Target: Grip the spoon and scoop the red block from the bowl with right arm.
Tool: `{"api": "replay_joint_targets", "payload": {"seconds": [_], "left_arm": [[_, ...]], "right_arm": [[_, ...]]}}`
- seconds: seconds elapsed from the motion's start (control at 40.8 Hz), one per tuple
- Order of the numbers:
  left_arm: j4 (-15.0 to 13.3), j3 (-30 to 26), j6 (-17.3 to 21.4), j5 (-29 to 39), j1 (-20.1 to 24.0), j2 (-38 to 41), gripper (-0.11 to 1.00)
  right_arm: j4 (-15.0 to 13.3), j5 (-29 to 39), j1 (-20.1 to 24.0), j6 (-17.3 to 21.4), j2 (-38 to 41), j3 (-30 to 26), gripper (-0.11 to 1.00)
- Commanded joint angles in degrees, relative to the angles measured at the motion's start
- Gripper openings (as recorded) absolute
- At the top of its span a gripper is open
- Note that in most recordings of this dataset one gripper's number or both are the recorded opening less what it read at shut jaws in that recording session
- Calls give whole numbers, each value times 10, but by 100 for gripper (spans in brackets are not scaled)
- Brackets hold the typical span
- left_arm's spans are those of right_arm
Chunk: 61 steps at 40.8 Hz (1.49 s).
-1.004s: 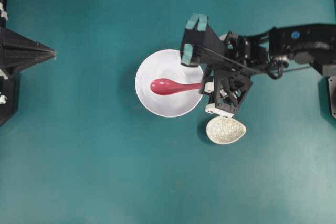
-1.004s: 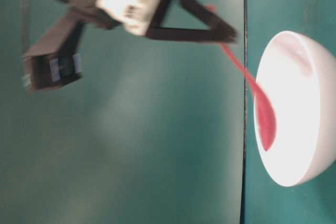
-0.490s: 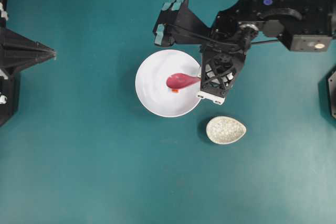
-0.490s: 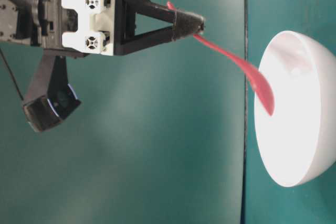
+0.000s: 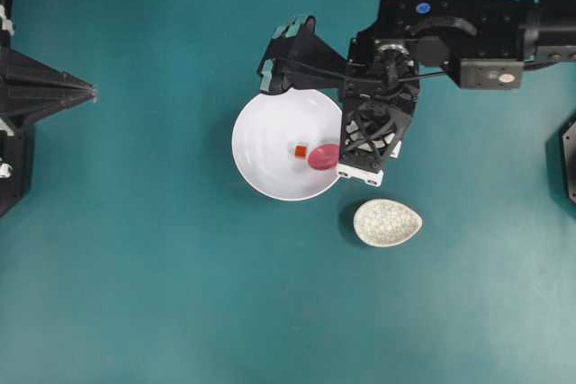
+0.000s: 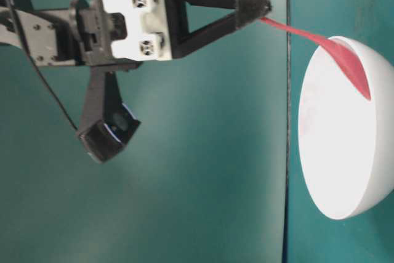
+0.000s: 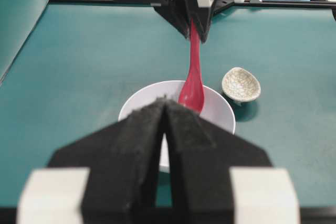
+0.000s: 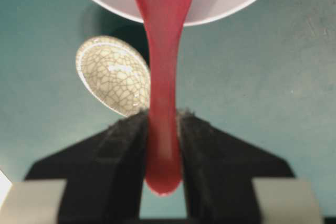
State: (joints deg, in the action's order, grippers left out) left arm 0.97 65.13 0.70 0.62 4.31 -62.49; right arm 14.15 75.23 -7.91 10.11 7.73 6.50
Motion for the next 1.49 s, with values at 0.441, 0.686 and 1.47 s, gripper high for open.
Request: {"api": "replay_joint_targets", "payload": {"seconds": [0.441,0.686,1.47], "left_arm": [[0,-18,0,-7,2,1,0],[0,-18,0,-7,3,0,0],[0,-18,0,-6,3,0,0]], "right_arm": [[-4,-32,-8,-16,21,-16,24],[-11,-61,-22,-18,25,-16,24],[0,-103,-8,-40,31,-16,24]]}}
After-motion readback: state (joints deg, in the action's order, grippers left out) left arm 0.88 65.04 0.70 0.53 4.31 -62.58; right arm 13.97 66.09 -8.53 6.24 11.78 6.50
